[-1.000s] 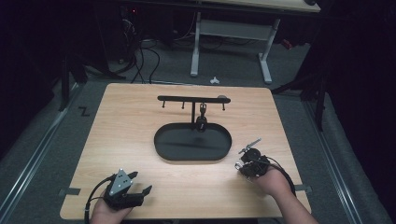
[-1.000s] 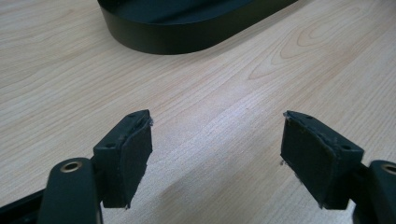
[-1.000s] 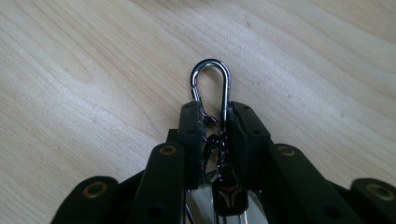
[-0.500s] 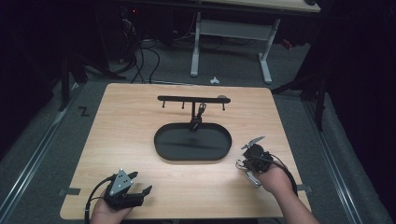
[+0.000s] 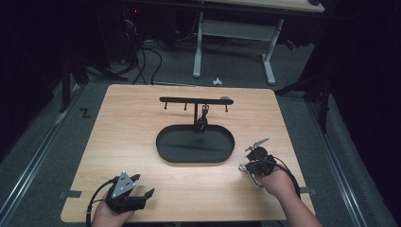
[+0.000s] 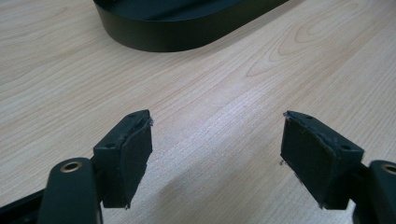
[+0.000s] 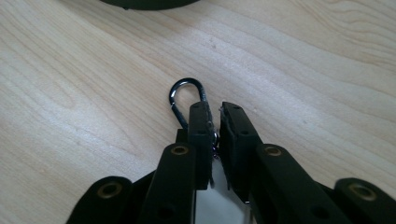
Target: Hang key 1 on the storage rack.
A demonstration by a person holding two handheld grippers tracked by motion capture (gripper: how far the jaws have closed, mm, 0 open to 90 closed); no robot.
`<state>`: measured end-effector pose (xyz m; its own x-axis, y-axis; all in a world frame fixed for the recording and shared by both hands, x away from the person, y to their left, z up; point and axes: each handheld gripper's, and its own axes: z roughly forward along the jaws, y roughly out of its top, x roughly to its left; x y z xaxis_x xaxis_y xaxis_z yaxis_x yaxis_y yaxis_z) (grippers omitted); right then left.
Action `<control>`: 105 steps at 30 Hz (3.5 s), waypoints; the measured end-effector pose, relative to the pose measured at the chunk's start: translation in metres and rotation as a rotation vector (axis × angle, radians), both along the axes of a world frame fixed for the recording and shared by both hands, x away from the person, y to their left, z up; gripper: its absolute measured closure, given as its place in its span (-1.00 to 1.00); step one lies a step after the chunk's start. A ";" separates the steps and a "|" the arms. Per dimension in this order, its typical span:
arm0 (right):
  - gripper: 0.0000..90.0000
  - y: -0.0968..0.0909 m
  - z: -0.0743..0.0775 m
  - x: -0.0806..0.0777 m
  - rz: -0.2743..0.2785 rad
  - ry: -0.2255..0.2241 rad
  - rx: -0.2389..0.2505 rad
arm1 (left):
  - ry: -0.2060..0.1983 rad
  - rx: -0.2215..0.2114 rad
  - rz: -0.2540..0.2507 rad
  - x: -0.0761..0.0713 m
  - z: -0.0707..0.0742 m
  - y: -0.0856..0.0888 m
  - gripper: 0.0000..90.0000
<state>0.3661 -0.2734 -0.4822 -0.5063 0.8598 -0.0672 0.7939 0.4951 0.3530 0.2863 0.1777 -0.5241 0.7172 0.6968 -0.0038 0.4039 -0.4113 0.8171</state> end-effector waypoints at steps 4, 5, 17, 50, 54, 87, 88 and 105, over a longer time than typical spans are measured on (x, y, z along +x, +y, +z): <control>0.71 0.001 -0.001 0.000 0.003 0.022 0.014 | 0.001 -0.002 0.000 0.000 0.000 0.000 -0.44; 0.69 0.002 -0.001 0.000 0.002 0.022 0.018 | 0.002 -0.001 -0.001 0.000 0.000 -0.001 -0.44; 0.48 0.009 -0.007 0.002 0.083 0.046 -0.002 | 0.007 0.006 -0.007 0.000 -0.002 -0.002 -0.44; 0.55 0.012 -0.009 0.010 0.129 0.097 -0.001 | 0.015 0.013 -0.016 0.000 -0.002 -0.002 -0.44; 0.39 0.006 -0.009 0.011 0.126 0.118 0.000 | 0.017 0.010 -0.015 0.001 -0.003 -0.001 -0.44; 0.89 -0.007 -0.005 -0.006 0.190 0.135 -0.022 | 0.018 0.014 -0.023 -0.001 -0.002 -0.002 -0.43; 0.89 -0.007 -0.001 -0.006 0.178 0.104 -0.016 | 0.018 0.014 -0.023 -0.001 -0.002 -0.002 -0.43; 0.89 -0.006 0.026 -0.003 0.132 0.049 0.056 | 0.025 0.008 -0.024 0.000 -0.003 -0.002 -0.43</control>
<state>0.3627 -0.2789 -0.4561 -0.6164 0.7874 0.0063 0.7404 0.5767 0.3453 0.2859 0.1756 -0.5269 0.7336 0.6794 -0.0167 0.4142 -0.4276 0.8035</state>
